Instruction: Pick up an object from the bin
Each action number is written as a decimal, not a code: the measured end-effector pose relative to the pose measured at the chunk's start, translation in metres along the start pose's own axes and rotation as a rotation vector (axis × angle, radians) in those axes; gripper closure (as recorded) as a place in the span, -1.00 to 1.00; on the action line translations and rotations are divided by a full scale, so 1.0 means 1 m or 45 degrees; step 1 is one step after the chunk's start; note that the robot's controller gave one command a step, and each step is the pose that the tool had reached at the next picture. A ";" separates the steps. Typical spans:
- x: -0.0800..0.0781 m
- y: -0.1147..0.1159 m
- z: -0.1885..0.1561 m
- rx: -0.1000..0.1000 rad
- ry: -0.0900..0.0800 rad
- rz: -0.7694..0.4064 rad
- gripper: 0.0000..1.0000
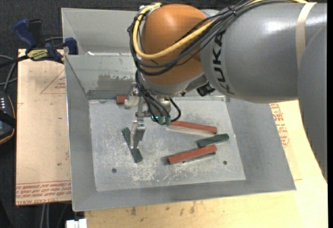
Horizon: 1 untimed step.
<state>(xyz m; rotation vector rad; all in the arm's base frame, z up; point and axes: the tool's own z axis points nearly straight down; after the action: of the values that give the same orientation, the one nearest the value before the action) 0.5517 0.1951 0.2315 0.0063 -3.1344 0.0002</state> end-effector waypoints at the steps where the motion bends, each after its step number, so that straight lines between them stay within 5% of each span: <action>1: -0.002 -0.001 -0.005 -0.002 -0.010 0.005 -1.00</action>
Offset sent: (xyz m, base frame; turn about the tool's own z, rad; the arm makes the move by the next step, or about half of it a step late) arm 0.0189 -0.0453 -0.0715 0.2755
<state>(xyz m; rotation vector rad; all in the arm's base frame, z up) 0.5535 0.1939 0.2361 0.0004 -3.1420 -0.0018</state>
